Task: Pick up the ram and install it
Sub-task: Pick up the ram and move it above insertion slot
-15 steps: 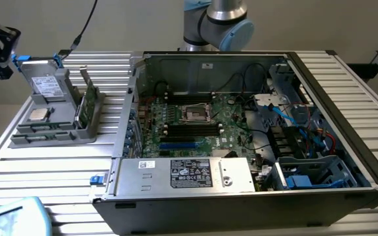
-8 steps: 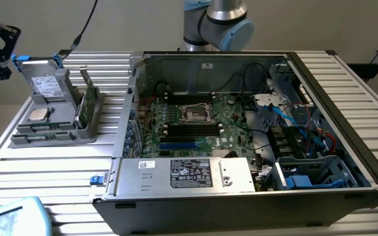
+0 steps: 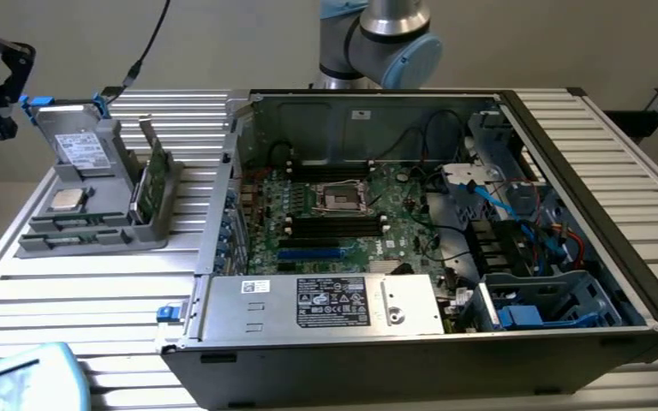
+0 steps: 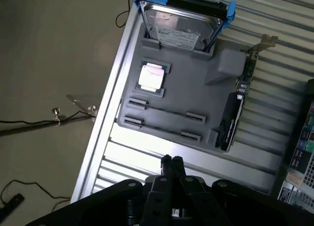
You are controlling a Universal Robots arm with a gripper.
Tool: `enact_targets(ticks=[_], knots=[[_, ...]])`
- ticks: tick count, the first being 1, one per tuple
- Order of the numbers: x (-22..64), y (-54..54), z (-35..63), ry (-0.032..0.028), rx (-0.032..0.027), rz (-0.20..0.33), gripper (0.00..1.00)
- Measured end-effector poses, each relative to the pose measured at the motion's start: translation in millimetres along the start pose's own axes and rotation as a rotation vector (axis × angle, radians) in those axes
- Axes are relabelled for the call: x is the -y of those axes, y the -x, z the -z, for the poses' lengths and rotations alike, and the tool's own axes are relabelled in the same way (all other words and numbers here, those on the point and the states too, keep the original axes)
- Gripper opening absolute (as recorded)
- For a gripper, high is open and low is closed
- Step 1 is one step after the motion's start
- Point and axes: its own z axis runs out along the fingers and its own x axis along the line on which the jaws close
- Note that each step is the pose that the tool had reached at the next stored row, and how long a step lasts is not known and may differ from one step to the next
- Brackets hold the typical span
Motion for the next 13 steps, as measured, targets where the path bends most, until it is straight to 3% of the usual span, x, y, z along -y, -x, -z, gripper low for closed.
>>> enact_targets(ticks=[13], knots=[[0.0, 0.0, 0.1, -0.0098, -0.0139, 0.237, 0.11]])
